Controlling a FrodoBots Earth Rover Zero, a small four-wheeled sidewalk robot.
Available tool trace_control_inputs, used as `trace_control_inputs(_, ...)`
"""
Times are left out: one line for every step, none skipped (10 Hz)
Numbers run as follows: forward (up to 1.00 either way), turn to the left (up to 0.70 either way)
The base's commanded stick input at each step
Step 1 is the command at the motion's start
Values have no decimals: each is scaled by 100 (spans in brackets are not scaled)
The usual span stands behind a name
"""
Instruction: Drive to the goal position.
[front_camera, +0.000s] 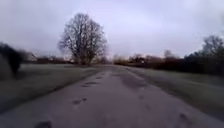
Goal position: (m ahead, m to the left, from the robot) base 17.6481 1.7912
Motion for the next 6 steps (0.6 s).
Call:
trace_control_inputs(85,0)
trace_control_inputs(85,0)
trace_control_inputs(85,0)
trace_control_inputs(85,0)
trace_control_inputs(85,0)
trace_control_inputs(85,0)
